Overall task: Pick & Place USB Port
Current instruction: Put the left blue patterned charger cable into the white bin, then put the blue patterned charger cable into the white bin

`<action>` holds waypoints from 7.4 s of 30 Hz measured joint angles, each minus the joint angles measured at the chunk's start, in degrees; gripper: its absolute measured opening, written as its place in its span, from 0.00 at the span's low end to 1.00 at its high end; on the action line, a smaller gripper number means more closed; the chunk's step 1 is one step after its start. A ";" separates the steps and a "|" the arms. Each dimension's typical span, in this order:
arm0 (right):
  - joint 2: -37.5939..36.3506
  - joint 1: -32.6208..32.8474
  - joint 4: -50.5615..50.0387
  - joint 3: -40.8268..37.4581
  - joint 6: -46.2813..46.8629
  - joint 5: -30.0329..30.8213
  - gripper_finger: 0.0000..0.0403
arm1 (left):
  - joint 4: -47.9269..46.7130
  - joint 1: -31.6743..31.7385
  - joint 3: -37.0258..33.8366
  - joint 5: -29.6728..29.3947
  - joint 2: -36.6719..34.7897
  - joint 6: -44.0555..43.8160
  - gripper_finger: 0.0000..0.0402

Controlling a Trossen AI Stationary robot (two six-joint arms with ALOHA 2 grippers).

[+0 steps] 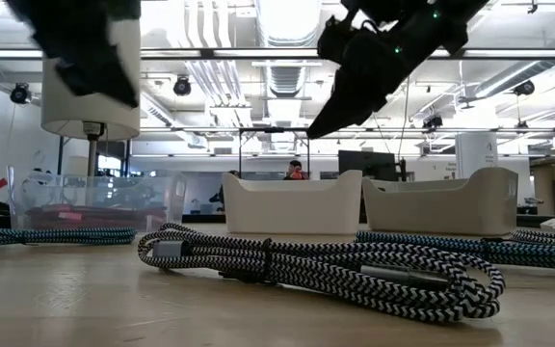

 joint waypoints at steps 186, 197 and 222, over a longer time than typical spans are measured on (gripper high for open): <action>3.76 22.00 -4.78 -6.21 28.88 -2.87 0.13 | -38.40 28.71 69.20 -2.09 62.11 53.33 0.30; 5.75 24.88 -3.94 -5.77 32.95 -1.43 0.13 | -40.69 23.10 69.20 -1.89 52.82 45.77 0.30; 11.59 28.96 -2.68 -3.02 39.61 -4.65 0.13 | -47.36 8.54 66.36 -1.63 45.03 31.54 0.30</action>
